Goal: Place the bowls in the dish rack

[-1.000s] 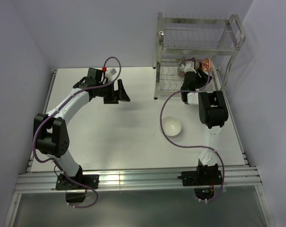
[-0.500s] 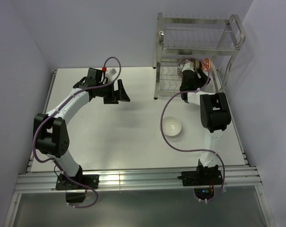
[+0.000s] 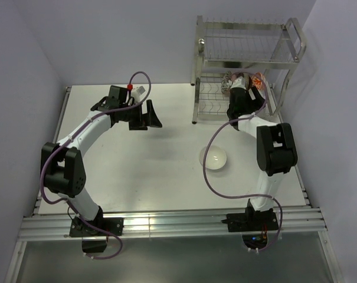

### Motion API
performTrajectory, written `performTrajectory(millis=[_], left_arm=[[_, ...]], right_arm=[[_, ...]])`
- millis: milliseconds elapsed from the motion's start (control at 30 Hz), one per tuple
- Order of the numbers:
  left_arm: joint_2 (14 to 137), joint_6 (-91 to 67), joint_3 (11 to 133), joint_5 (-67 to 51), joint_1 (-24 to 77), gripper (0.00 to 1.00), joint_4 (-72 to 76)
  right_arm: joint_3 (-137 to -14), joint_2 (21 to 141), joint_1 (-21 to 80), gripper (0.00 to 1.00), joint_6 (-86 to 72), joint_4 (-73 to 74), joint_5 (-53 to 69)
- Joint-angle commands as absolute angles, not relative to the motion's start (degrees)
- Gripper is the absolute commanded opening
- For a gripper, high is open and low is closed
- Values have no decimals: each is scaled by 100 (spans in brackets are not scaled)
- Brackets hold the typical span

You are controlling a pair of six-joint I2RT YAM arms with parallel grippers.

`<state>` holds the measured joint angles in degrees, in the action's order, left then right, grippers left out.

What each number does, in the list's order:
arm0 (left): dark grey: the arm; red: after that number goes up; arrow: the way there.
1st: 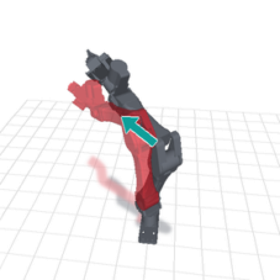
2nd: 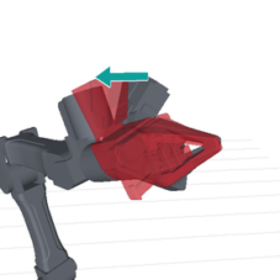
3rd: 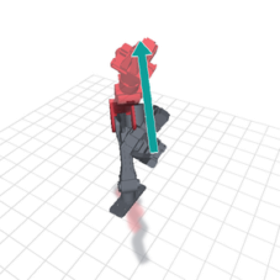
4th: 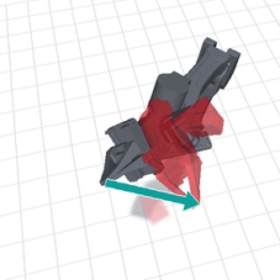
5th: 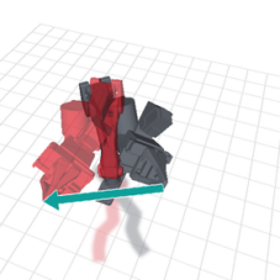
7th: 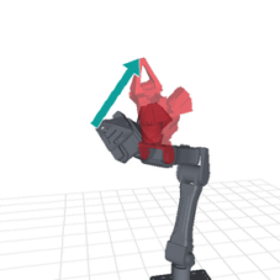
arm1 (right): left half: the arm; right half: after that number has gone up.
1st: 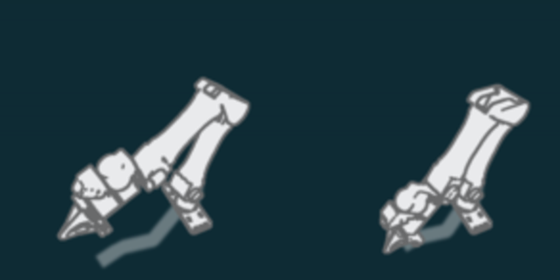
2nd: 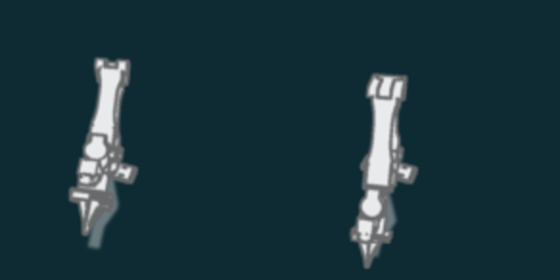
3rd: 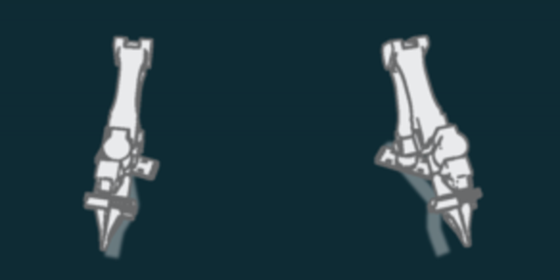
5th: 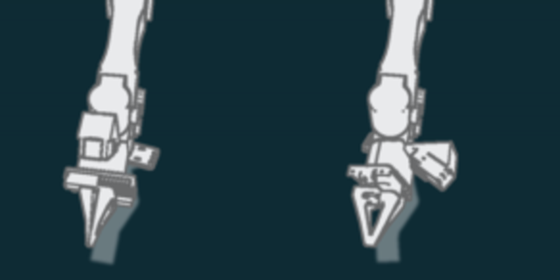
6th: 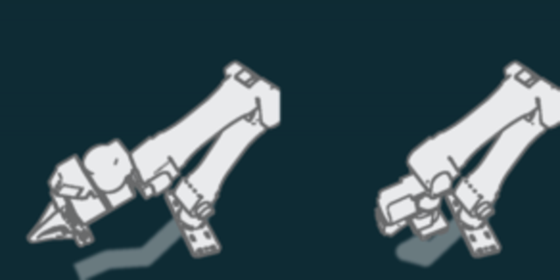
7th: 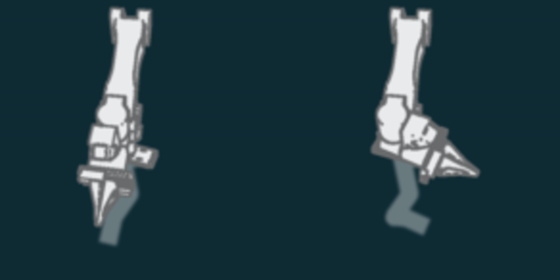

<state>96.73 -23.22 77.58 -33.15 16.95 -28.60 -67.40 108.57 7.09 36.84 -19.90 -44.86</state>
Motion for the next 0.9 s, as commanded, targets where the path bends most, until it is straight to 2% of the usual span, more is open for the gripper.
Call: performTrajectory(millis=[0, 267, 500, 733, 867], left_arm=[[9325, -2224, 7603, -3349, 1670, 100, -2813], [9237, -2153, 7436, -3366, 1670, 100, -2830], [9439, -1716, 7681, -3804, 1670, 100, -3181], [9220, -1328, 7383, -4289, 1670, 100, -3085], [9150, -1064, 7260, -4657, 1670, 100, -3225]], right_arm=[[-6425, 10302, 852, 90, 3393, -1627, -4351], [-5950, 9379, 1002, 90, 2725, -590, -3842], [-5836, 8518, 1002, 87, 2557, 825, -2753], [-5529, 7656, 1002, 86, 2654, 1836, -1189], [-5590, 7366, 1011, 84, 2918, 2644, 513]])
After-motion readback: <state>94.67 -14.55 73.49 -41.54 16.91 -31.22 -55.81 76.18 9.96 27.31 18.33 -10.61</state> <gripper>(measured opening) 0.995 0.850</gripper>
